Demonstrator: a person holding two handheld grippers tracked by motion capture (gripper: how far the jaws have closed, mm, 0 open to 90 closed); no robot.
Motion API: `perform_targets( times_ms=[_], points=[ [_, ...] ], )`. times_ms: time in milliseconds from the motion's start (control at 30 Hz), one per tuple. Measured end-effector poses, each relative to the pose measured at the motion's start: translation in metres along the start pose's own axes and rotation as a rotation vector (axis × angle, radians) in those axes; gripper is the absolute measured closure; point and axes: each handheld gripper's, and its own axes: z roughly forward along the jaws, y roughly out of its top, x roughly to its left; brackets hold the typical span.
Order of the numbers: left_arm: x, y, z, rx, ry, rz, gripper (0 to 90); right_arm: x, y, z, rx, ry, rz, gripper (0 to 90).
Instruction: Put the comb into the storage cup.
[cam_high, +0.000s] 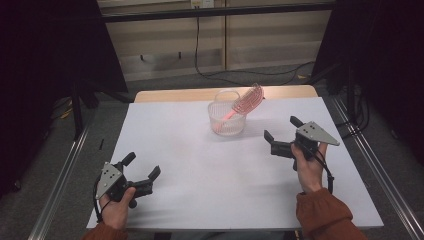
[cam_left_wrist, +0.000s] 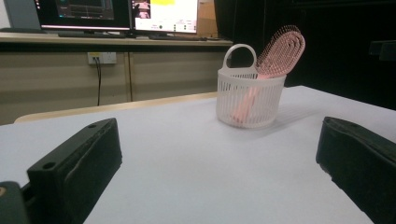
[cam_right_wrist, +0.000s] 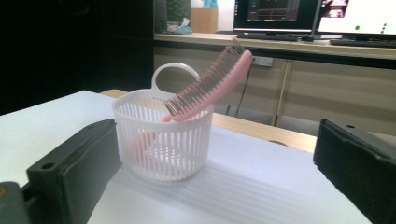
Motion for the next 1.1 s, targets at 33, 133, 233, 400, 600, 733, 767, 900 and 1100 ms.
perform_targets(
  times_ms=[33, 133, 233, 400, 600, 733, 767, 900, 1100],
  points=[
    [-0.001, 0.0, 0.0, -0.004, -0.003, -0.002, 0.2, -0.001, -0.003, -0.003, -0.005, -0.011, 0.005, 0.0],
    [-0.002, 0.001, -0.002, -0.014, -0.001, 0.006, 0.2, -0.001, -0.007, -0.008, 0.0, -0.019, 0.016, 0.0],
    [-0.002, 0.001, -0.002, -0.006, -0.002, 0.005, 1.5, 0.0, -0.011, -0.015, -0.004, -0.025, 0.025, 0.0],
    [-0.001, 0.001, -0.002, -0.002, 0.001, -0.01, 2.1, 0.005, -0.015, -0.026, 0.002, -0.025, 0.022, 0.0],
    [-0.001, 0.001, -0.003, -0.005, 0.002, -0.012, 2.1, 0.003, -0.018, -0.042, 0.008, -0.036, 0.035, 0.0],
    [-0.002, 0.002, -0.005, -0.009, -0.011, -0.004, 2.1, 0.002, -0.022, -0.05, 0.012, -0.05, 0.042, 0.0],
    [-0.002, 0.002, -0.006, -0.013, -0.002, 0.003, 2.4, 0.002, -0.022, -0.052, 0.011, -0.056, 0.046, 0.0],
    [-0.001, 0.003, -0.009, -0.019, 0.0, -0.007, 3.1, 0.001, -0.022, -0.063, 0.017, -0.073, 0.025, 0.0],
    [-0.002, 0.002, -0.011, -0.012, 0.001, -0.004, 3.0, 0.001, -0.028, -0.076, 0.016, -0.106, 0.01, 0.0]
  ],
)
